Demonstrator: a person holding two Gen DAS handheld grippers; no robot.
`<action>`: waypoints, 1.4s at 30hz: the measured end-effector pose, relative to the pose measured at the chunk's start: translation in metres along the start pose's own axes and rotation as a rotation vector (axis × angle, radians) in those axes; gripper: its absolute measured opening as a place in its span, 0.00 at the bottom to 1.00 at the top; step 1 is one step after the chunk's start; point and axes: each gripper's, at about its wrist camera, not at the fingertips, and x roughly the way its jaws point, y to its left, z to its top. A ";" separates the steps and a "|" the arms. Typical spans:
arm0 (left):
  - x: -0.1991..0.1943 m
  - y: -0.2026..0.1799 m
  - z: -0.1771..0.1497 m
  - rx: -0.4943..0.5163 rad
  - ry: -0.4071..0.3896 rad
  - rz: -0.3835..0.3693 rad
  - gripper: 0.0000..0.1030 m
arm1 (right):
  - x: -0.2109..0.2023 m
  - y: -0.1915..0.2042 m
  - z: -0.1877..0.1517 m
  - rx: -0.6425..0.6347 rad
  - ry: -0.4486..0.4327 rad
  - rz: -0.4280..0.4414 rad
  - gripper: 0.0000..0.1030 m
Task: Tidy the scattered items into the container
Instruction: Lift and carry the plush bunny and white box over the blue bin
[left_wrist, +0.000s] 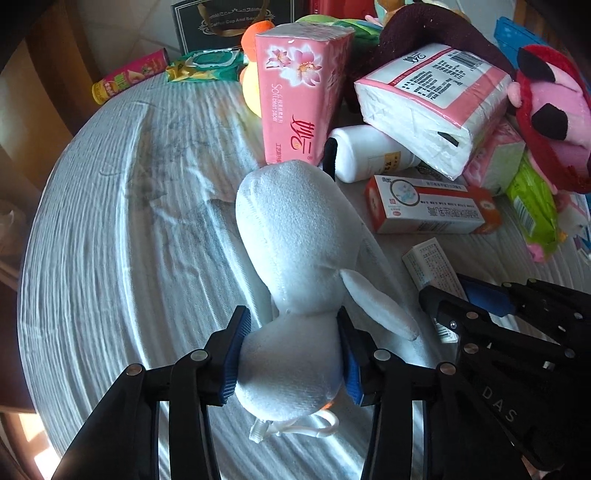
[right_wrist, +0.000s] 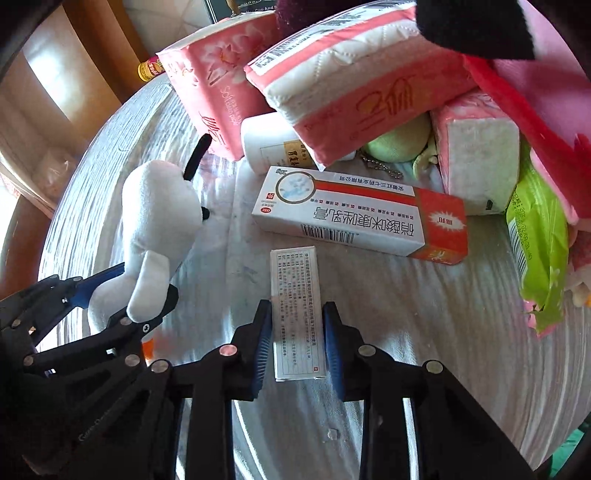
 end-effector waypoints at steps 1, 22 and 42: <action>-0.002 0.001 -0.001 -0.002 -0.005 0.000 0.43 | -0.004 0.002 0.000 -0.002 -0.006 0.004 0.25; -0.122 -0.027 0.020 -0.015 -0.263 -0.020 0.43 | -0.179 -0.016 0.004 -0.064 -0.328 -0.033 0.25; -0.209 -0.232 0.085 0.010 -0.484 -0.033 0.43 | -0.321 -0.192 0.020 -0.110 -0.554 -0.120 0.25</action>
